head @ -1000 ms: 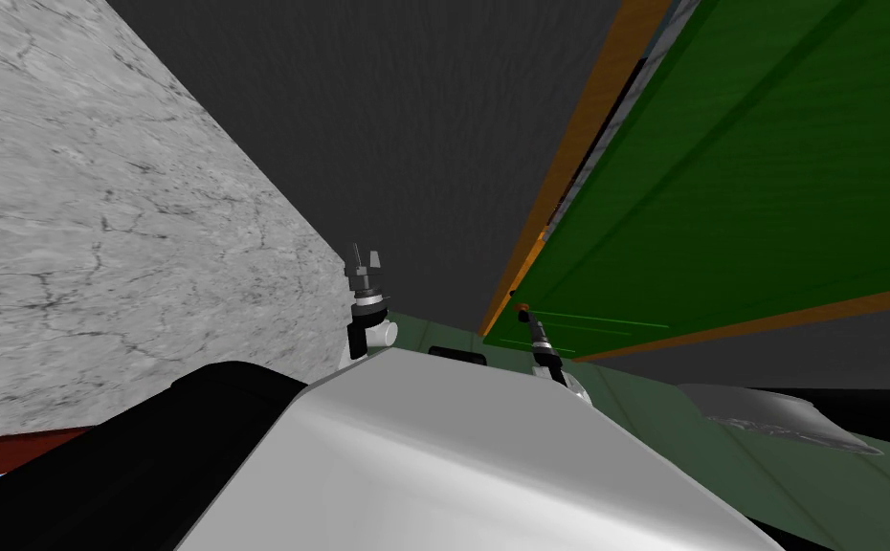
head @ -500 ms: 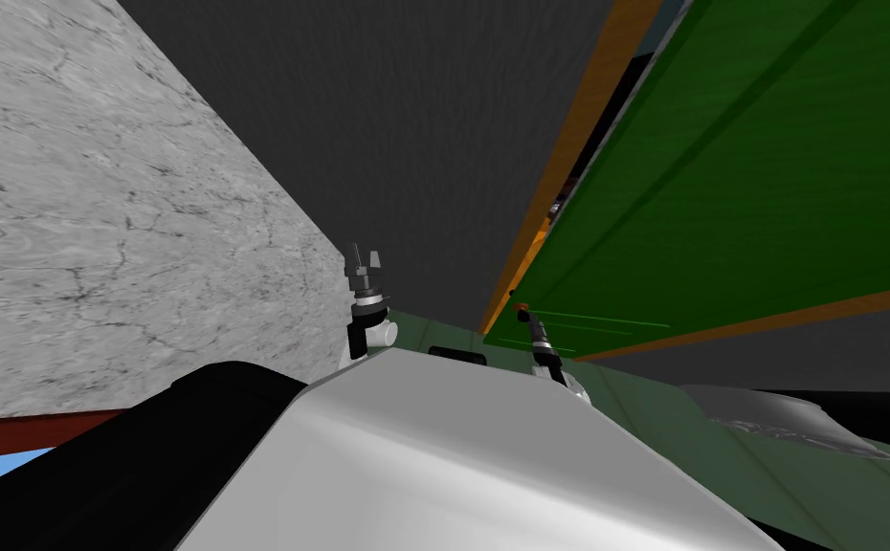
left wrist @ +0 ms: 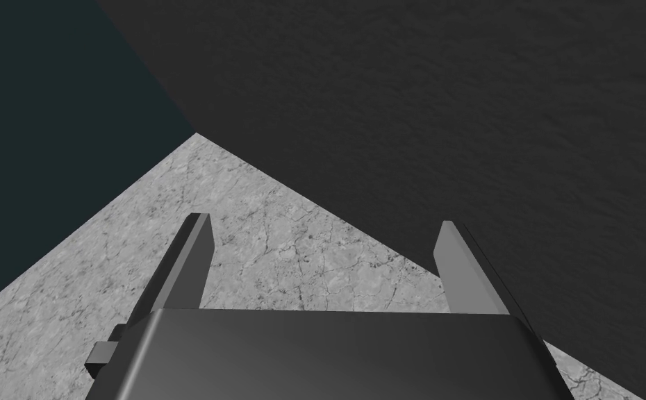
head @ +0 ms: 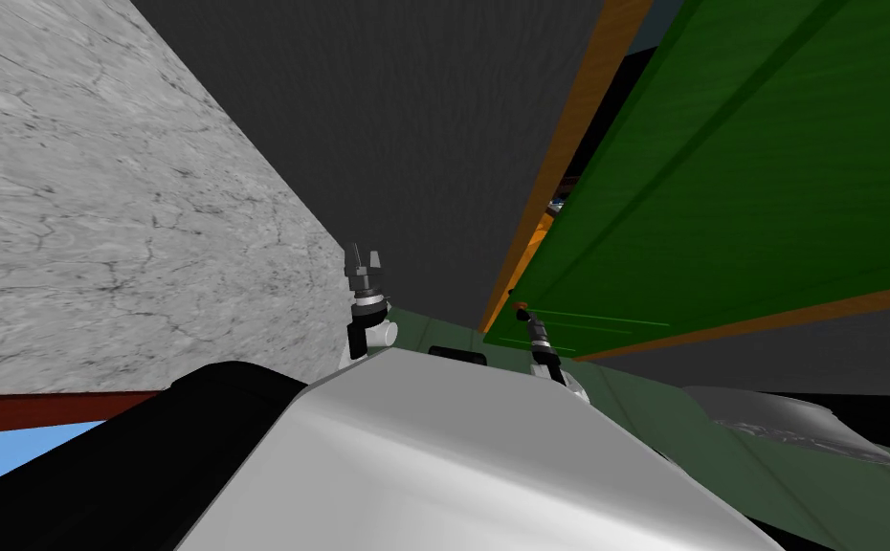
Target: Pull the door open
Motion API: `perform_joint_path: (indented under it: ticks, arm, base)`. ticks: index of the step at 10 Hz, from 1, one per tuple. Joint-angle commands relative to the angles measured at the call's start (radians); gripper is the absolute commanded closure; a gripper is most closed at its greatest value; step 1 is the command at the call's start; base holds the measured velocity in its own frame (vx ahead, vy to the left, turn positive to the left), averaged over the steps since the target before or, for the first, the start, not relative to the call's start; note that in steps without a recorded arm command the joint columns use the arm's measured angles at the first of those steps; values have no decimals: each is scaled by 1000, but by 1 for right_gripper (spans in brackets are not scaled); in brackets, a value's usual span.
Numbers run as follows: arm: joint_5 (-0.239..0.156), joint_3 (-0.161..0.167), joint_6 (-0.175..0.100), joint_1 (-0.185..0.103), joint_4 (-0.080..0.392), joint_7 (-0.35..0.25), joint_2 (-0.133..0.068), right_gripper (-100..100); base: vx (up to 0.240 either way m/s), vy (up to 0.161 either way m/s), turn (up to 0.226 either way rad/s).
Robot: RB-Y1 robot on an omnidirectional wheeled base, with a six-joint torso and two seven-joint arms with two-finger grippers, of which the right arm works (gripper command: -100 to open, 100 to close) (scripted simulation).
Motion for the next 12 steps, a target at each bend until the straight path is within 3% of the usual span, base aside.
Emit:
perform_joint_path:
  ticks: [1, 4, 7, 8, 11, 12]
  arm:
    - [-2, 23, -10, -6, 4, -32, 16, 100]
    - [-38, 47, -6, -11, 6, -110, 12, 100]
    - [-38, 47, -6, -11, 6, -115, 12, 100]
    - [-56, 59, -4, -13, 7, -157, 10, 100]
    - [-56, 59, -4, -13, 7, -157, 10, 100]
    - [-74, 70, -2, -16, 8, -198, 8, 100]
  base:
    - [-35, -11, 31]
    - [-37, -21, 38]
    - [-25, -2, 11]
    - [-18, -13, 25]
    - [-13, -9, 18]
    - [-24, -4, 40]
